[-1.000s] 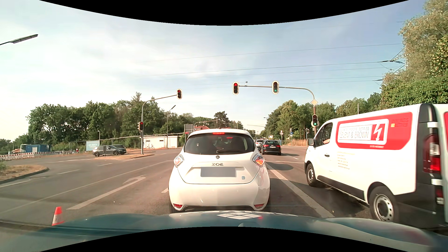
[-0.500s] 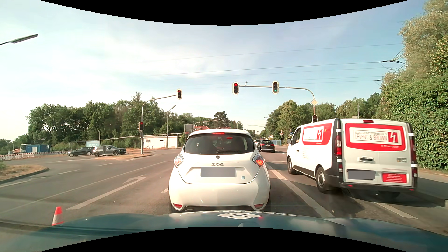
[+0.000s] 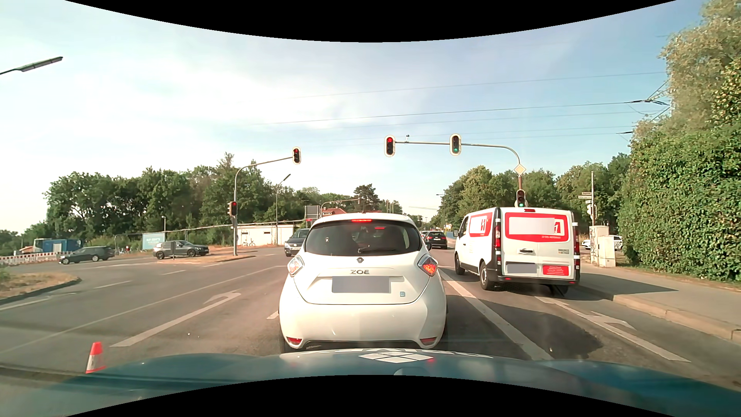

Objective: Follow the waypoints while adhering to traffic rules and regulations

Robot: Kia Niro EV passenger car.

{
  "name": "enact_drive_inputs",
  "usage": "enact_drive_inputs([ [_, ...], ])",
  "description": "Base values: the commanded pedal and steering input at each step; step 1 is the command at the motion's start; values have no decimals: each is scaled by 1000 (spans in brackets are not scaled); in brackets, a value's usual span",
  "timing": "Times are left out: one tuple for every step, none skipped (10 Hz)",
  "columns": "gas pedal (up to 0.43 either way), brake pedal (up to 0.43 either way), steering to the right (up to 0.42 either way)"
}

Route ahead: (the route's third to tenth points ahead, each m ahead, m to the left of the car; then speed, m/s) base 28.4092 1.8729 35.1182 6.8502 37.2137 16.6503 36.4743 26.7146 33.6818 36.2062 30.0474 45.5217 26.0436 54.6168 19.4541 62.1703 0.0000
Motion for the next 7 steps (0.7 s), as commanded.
enact_drive_inputs([
  [0, 238, 5],
  [0, 232, 5],
  [0, 232, 5],
  [0, 238, 5],
  [0, 232, 5],
  [0, 232, 5],
  [0, 238, 5],
])
